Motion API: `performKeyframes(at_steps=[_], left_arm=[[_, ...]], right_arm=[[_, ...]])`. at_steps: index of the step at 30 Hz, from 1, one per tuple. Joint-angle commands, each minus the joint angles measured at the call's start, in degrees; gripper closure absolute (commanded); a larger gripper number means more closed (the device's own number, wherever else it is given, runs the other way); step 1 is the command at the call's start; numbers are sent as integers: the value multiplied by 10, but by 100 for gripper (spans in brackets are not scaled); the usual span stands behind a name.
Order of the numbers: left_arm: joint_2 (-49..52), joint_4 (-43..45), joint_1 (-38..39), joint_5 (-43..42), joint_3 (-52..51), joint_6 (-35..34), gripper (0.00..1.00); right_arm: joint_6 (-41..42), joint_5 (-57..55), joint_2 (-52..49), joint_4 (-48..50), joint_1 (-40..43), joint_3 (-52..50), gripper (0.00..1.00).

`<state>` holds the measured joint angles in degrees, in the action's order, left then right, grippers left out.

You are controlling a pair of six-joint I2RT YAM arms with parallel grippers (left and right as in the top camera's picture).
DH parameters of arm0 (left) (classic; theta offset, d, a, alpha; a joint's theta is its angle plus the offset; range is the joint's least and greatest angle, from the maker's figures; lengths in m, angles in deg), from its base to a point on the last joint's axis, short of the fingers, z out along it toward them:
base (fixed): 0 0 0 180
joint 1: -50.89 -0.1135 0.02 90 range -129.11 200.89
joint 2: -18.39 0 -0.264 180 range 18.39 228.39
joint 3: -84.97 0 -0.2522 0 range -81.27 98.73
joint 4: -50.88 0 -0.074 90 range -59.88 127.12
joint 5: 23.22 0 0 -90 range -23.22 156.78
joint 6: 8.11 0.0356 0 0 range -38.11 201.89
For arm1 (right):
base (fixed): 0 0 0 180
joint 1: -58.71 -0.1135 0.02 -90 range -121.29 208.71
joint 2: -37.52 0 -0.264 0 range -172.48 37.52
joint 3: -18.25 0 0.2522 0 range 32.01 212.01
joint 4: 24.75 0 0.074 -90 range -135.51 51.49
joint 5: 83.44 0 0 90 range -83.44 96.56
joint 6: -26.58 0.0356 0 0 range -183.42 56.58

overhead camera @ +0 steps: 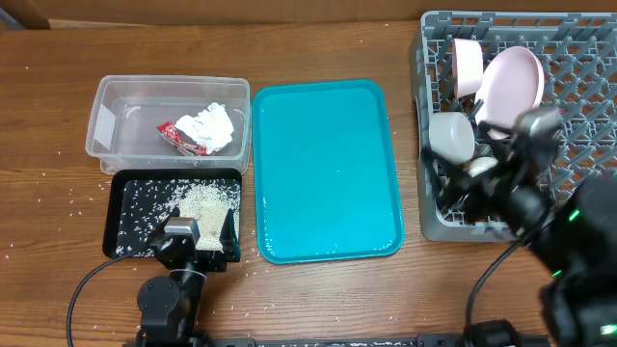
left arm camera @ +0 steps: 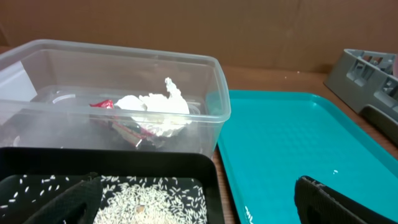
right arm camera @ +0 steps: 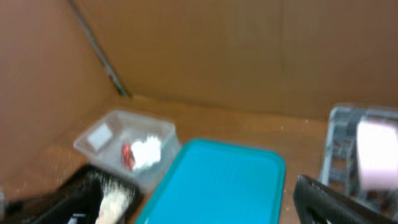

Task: Sort waste into correct bins and load items into the dishwasher

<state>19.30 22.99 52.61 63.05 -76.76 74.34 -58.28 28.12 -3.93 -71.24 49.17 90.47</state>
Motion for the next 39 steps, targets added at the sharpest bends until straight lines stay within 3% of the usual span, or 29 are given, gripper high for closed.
performKeyframes(at_steps=[1,7,14,24,39], left_arm=[[-6,-3,-6,-4,-1,-8,0],[-6,-3,-6,-4,-1,-8,0],[-6,-3,-6,-3,-1,-8,0],[-6,-3,-6,-4,-1,-8,0],[-6,-3,-6,-4,-1,-8,0]], right_arm=[[-7,25,80,59,-13,-135,0],[8,26,229,213,-18,-365,0],[21,26,369,254,-28,-499,0],[21,9,413,312,-34,-582,0],[21,-5,413,297,-34,-580,0]])
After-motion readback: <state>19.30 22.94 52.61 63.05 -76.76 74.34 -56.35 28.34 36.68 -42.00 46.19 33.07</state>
